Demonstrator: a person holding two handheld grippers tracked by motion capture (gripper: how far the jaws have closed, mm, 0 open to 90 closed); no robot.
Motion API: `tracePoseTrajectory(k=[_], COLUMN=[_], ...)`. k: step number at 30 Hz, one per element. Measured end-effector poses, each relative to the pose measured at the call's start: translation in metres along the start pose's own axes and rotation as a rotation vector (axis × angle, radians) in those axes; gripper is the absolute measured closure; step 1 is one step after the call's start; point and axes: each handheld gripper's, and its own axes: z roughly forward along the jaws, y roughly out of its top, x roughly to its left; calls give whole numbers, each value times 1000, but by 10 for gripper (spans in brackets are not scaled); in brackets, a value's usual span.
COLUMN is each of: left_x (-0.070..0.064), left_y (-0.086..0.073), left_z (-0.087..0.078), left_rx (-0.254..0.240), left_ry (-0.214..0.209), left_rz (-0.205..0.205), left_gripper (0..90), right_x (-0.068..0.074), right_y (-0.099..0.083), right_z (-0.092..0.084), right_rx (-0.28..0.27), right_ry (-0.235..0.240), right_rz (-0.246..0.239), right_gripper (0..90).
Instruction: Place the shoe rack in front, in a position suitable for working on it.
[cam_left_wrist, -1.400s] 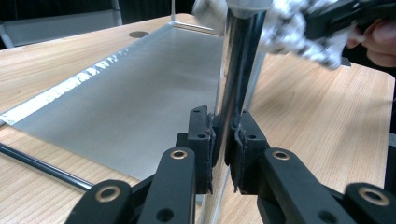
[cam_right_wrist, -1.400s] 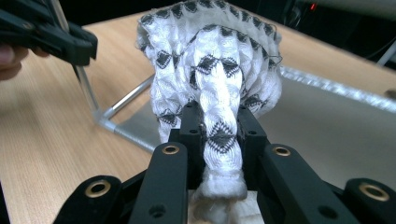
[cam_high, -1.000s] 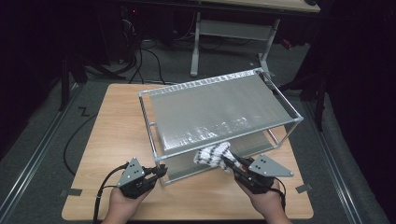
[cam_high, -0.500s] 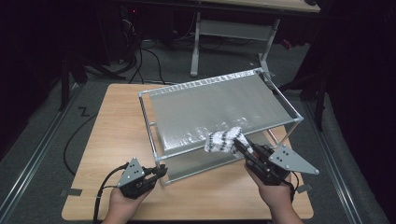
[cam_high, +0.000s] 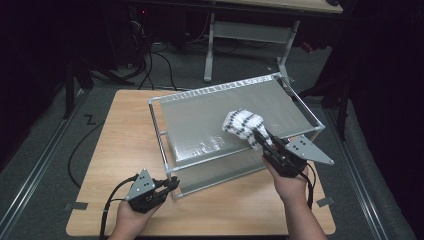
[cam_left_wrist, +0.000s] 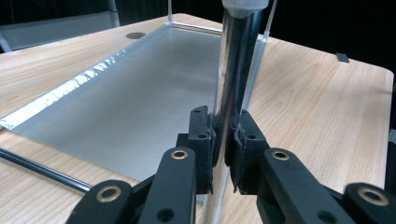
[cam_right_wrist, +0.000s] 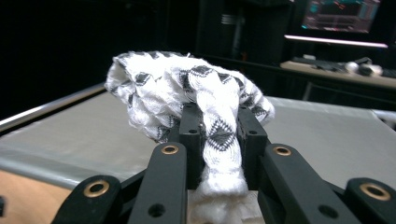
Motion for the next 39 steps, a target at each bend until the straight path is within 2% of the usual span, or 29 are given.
tracePoseTrajectory(k=[3, 5, 9, 14, 16, 19, 22, 28, 30, 34, 36, 39], left_x=[-1, -2, -4, -6, -8, -12, -13, -12, -12, -12, -12, -12], left_y=[0, 0, 0, 0, 0, 1, 1, 1, 1, 0, 0, 0], left_z=[-2, -3, -3, -1, 1, 4, 5, 5, 4, 4, 4, 4], left_rx=[6, 10, 9, 2, -3, -4, -2, -4, -4, -5, -4, -4], left_ry=[4, 6, 10, -13, -19, -31, -37, -41, -42, -44, -44, -41], left_rz=[11, 13, 11, 12, 3, 13, 20, 22, 24, 25, 26, 26], left_gripper=[808, 808, 809, 808, 807, 806, 807, 807, 807, 807, 807, 807], right_x=[-7, -9, -8, -1, 7, 26, 51, 93, 102, 113, 115, 116], right_y=[-4, -7, -10, -9, -9, -6, -1, 0, -3, -8, -10, -11], right_z=[-2, -5, -6, 1, 6, 17, 29, 47, 50, 54, 54, 52], right_rx=[9, 23, 31, 29, 34, 44, 63, 29, 27, 38, 41, 27], right_ry=[-32, -52, -47, -25, -1, 70, 113, 129, 149, 171, 216, 251], right_rz=[6, -10, -12, -3, 9, 27, -7, 36, 55, 48, 60, 68], right_gripper=[769, 769, 768, 765, 762, 760, 754, 750, 740, 654, 570, 522])
